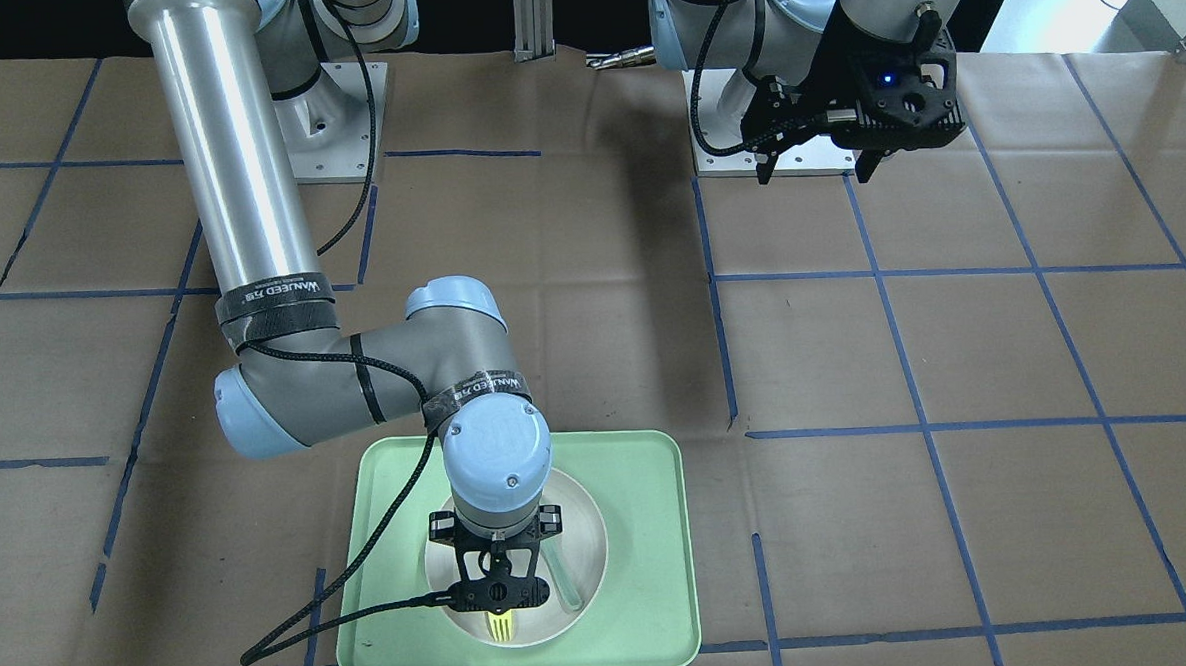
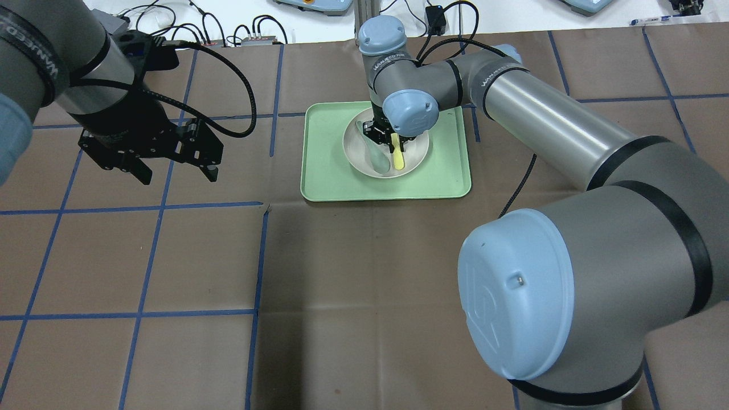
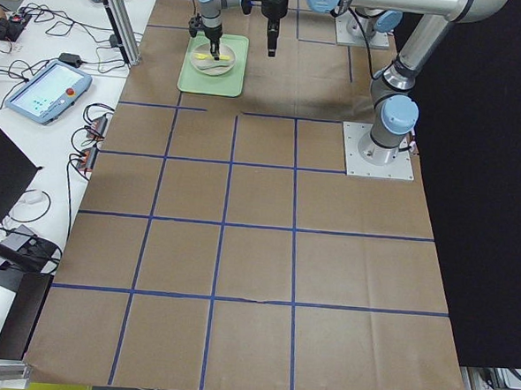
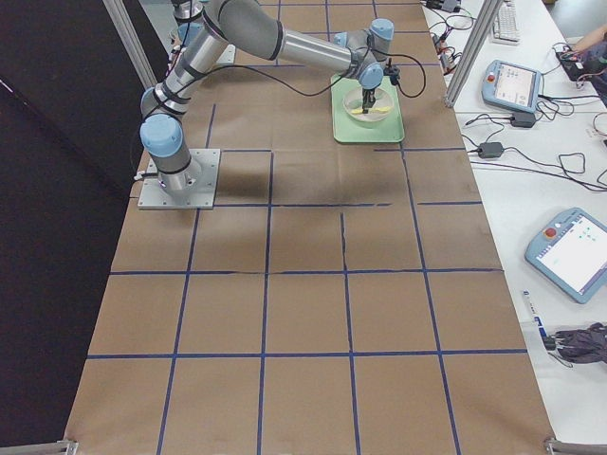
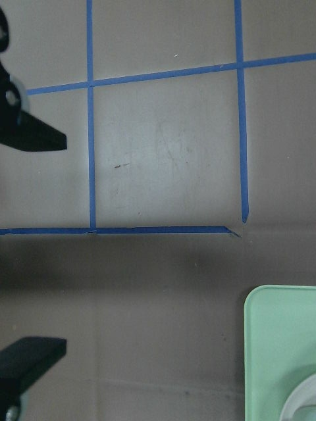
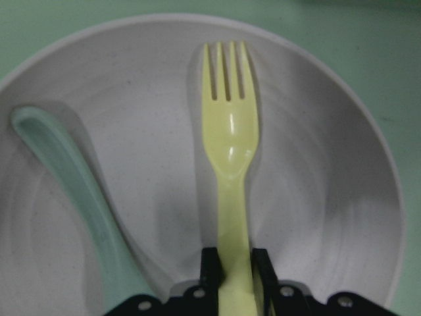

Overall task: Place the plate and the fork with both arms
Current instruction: 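Lift the yellow fork and carry it beside the plate on the tray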

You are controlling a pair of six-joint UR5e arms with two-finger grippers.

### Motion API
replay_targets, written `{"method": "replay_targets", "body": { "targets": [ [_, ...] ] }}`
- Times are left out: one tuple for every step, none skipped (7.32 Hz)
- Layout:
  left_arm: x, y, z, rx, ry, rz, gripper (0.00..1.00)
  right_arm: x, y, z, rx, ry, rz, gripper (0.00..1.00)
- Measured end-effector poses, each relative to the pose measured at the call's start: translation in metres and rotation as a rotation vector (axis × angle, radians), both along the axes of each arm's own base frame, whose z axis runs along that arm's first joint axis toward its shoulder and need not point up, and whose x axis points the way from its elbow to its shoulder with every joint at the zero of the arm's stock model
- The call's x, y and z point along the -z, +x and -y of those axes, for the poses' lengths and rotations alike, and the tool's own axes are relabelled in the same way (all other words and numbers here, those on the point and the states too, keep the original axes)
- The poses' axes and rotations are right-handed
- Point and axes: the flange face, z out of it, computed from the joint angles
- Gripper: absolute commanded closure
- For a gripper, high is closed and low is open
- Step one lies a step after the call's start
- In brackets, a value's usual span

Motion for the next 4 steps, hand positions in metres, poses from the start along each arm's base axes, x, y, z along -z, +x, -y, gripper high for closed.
{"method": "replay_targets", "body": {
  "targets": [
    [-0.0009,0.0005,-0.0012,-0.002,0.0,0.0,0.0,-0.0022,0.0008,0.0005,0.0,-0.004,0.002,0.96],
    [-0.0018,0.0005,-0.0023,-0.006,-0.002,0.0,0.0,-0.0038,0.0013,0.0009,0.001,-0.007,0.003,0.96],
    [-0.0023,0.0001,-0.0028,-0.016,-0.002,0.0,0.0,-0.006,0.0018,0.0009,0.003,-0.01,0.005,0.96],
    [-0.0025,-0.0002,-0.003,-0.027,-0.003,0.0,0.0,-0.0096,0.0021,0.0009,0.004,-0.014,0.007,0.96]
  ]
}}
